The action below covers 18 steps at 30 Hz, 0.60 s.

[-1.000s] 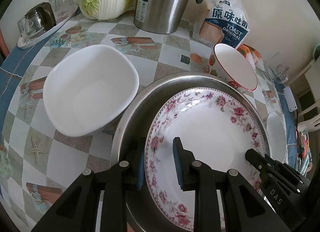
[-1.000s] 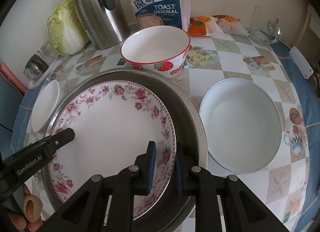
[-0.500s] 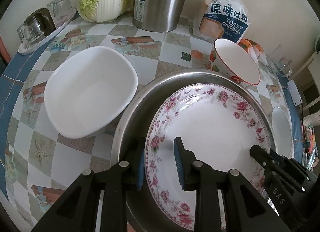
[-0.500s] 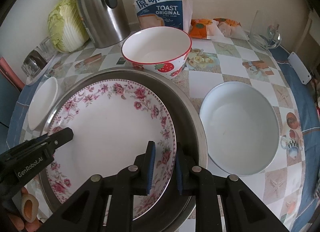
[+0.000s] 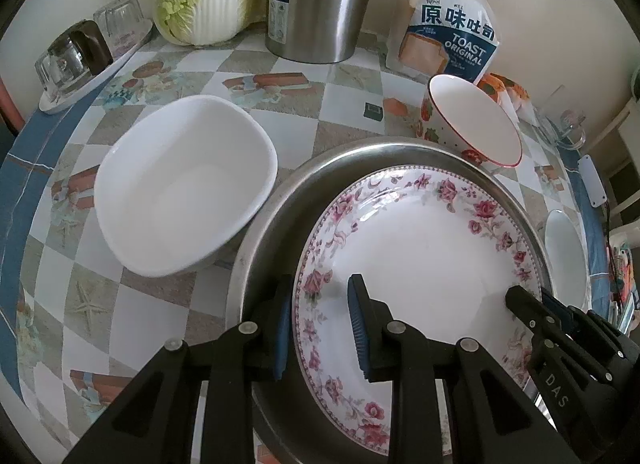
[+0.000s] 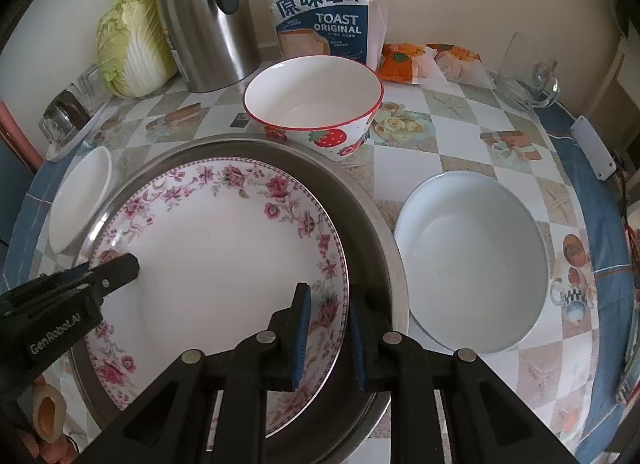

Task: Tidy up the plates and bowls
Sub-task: 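Lower the pink-floral plate into the steel basin with both grippers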

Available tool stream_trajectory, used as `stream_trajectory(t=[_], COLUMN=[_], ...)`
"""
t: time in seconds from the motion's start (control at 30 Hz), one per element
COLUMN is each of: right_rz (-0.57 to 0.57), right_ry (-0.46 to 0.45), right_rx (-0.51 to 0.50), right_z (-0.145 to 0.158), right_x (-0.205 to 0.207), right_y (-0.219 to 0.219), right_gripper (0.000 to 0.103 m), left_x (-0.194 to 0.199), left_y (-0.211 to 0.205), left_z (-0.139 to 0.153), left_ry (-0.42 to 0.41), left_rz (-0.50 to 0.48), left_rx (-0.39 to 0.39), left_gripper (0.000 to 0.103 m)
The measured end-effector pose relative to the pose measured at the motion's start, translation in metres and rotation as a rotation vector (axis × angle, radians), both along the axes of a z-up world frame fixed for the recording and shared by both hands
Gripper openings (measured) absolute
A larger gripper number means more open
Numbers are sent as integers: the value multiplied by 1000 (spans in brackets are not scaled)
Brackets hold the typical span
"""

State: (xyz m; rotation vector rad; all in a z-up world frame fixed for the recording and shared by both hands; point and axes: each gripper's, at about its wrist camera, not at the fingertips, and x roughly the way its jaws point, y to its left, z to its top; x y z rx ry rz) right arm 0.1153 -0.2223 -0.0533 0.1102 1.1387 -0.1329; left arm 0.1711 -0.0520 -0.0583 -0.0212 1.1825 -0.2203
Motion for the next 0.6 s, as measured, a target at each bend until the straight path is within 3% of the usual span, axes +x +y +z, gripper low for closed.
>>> stream_trajectory(t=[0.6], right_rz=[8], right_ry=[-72], right_rx=[-68], right_z=[35], right_x=[-4], right_y=[4], right_gripper=[22], left_x=[-11], left_y=[-4], left_z=[29], left_ry=[-77], left_rz=[-35], left_rx=[35], left_gripper=[34])
